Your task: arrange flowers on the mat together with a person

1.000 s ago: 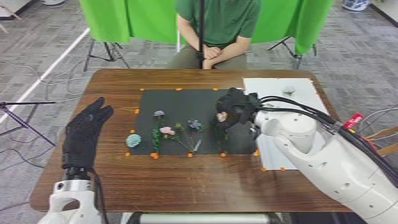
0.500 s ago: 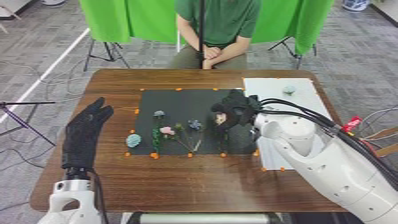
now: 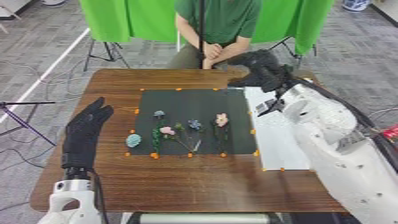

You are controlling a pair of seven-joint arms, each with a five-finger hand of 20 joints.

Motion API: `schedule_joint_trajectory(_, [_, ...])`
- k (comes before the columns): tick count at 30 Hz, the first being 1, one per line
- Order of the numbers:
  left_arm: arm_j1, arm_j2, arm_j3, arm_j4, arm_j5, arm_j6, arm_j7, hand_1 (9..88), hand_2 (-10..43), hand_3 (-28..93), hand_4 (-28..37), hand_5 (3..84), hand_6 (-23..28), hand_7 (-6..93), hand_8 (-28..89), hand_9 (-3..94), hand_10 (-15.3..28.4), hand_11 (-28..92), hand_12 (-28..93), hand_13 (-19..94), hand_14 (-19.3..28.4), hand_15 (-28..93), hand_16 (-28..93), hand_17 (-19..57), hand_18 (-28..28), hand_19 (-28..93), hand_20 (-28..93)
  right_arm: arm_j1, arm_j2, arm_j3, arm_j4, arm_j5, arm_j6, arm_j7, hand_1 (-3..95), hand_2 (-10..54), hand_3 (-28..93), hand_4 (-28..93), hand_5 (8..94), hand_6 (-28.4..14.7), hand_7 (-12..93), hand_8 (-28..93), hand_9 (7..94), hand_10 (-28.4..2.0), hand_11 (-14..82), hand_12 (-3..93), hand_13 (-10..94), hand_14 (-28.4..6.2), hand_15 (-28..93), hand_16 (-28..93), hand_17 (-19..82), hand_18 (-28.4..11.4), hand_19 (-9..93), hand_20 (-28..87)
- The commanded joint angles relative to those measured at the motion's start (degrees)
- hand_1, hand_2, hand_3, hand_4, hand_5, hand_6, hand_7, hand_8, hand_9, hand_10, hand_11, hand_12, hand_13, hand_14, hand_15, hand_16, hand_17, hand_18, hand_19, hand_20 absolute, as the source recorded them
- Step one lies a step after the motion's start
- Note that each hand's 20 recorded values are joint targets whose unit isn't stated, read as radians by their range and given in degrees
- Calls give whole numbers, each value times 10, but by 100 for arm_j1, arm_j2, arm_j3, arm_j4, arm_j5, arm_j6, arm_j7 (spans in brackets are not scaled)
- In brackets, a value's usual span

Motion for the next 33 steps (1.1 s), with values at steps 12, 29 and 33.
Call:
schedule_joint_trajectory(12, [178, -53, 215, -42, 155, -200, -73, 312, -72, 642, -163, 459, 33, 92, -51, 452, 125, 156, 150, 357, 148, 102, 2, 92, 93, 24, 181, -4329, -2093, 2083, -1318, 6858, 461, -1460, 50, 78, 752, -209, 395, -47, 64, -90, 391, -141, 35, 66, 272, -85, 62, 87, 166, -85, -2, 232])
schedule_joint_trajectory(29, [85, 59, 258, -75, 277, -296, -11, 311, -68, 641, -163, 459, 34, 92, -50, 449, 125, 155, 150, 352, 146, 99, 1, 110, 93, 32, 199, -4374, -2053, 1998, -1250, 6730, 808, -1520, 59, 77, 771, -207, 432, -46, 80, -92, 415, -149, 43, 73, 295, -107, 93, 74, 188, -80, 8, 248])
schedule_joint_trajectory(33, [94, 55, 247, -79, 273, -306, -7, 311, -67, 642, -163, 459, 35, 91, -50, 448, 125, 156, 150, 354, 147, 100, 1, 108, 92, 28, 198, -4351, -2070, 2061, -1219, 6703, 684, -1494, 61, 79, 771, -207, 459, -37, 90, -92, 442, -149, 52, 80, 309, -113, 102, 80, 183, -87, 4, 249])
